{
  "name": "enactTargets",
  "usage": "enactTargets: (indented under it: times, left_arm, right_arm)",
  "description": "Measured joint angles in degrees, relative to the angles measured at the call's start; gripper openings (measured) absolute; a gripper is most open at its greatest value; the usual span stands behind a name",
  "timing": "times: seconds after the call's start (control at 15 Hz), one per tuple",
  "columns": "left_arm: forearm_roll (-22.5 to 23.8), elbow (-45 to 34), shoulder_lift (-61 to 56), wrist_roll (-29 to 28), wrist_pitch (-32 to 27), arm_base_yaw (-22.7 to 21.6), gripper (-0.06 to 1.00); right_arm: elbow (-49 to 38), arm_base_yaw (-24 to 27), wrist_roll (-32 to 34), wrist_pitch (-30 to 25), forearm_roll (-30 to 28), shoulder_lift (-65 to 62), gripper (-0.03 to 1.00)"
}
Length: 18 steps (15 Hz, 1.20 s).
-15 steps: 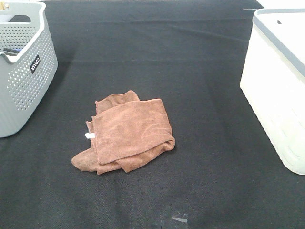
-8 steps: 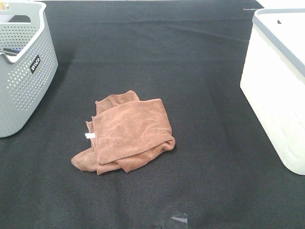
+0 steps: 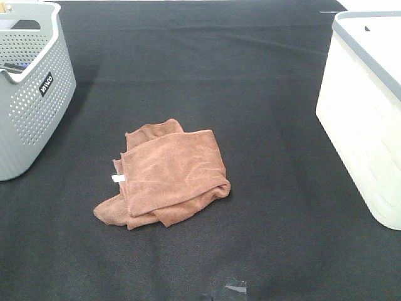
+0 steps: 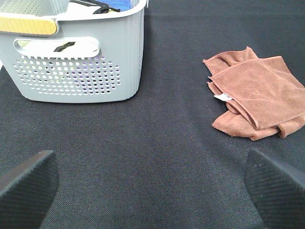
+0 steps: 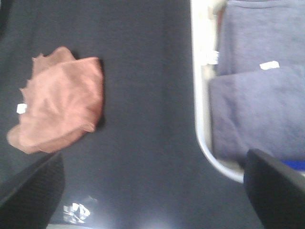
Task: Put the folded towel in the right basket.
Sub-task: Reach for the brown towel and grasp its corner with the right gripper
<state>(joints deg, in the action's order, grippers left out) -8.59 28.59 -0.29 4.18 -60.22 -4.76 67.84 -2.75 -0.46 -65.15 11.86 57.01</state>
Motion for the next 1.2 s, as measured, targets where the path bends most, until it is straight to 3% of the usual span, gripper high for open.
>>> enactTargets:
  times: [0.33, 0.6, 0.73, 0.87, 1.2]
  left_arm:
    - [0.0, 0.0, 0.0, 0.0, 0.0, 0.0, 0.99]
    - [0.0, 0.0, 0.0, 0.0, 0.0, 0.0, 0.99]
    - [0.0, 0.0, 0.0, 0.0, 0.0, 0.0, 0.99]
    - [0.0, 0.0, 0.0, 0.0, 0.0, 0.0, 0.99]
    - [0.0, 0.0, 0.0, 0.0, 0.0, 0.0, 0.99]
  right_arm:
    - [9.2, -1.5, -1.9, 2.3, 10.1, 16.2, 0.98]
    - [10.8, -15.3, -2.1, 12.3, 12.3, 35.2, 0.97]
    - [10.8, -18.9, -3.6, 17.0, 14.5, 43.0, 0.97]
    - [10.8, -19.5, -8.2, 21.3, 18.1, 51.3, 0.97]
    - [10.8, -19.5, -11.6, 24.6, 19.1, 60.4, 0.97]
